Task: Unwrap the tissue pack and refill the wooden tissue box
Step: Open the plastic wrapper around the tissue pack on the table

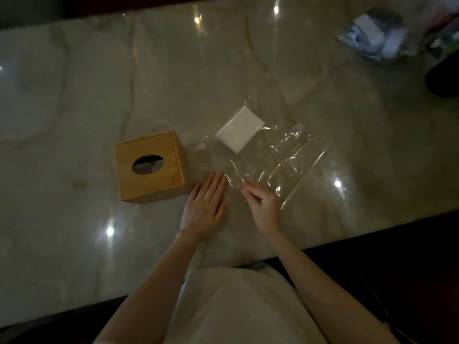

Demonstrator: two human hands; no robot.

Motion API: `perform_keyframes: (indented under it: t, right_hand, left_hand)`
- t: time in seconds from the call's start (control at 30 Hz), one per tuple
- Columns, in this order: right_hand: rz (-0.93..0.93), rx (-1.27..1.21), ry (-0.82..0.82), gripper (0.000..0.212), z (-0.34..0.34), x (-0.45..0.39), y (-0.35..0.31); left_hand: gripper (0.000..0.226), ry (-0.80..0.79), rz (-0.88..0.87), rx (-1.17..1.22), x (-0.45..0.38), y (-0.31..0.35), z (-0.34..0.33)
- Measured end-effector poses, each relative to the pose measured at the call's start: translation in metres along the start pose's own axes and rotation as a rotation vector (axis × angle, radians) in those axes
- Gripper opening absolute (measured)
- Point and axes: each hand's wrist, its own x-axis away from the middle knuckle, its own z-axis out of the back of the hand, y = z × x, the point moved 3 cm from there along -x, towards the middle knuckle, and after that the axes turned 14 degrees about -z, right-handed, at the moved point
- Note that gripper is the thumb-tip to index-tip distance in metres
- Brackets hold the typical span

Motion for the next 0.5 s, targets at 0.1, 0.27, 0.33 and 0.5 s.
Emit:
perform_keyframes:
  t: [0.1, 0.27, 0.33, 0.5]
  right_hand:
    - [-0.231, -0.297, 0.044, 0.018, 0.015, -0.003, -0.004]
    - [-0.510, -0.613, 0.065, 0.010, 0.043, -0.006, 0.010]
    - [-0.591, -0.768, 0.057, 0.010, 0.049, -0.004, 0.019]
    - [-0.673, -1.032, 0.093, 0.012, 0.062, 0.002, 0.036]
  left_hand:
    - [0.056, 0.001, 0.011, 0.017, 0.000, 0.000, 0.001]
    - [0.056, -0.026, 0.013, 0.009, 0.000, 0.000, 0.001]
    - [0.057, -0.028, 0.016, 0.011, -0.001, 0.000, -0.001]
    - [0.057, -0.006, -0.002, 0.000, 0.000, 0.000, -0.002]
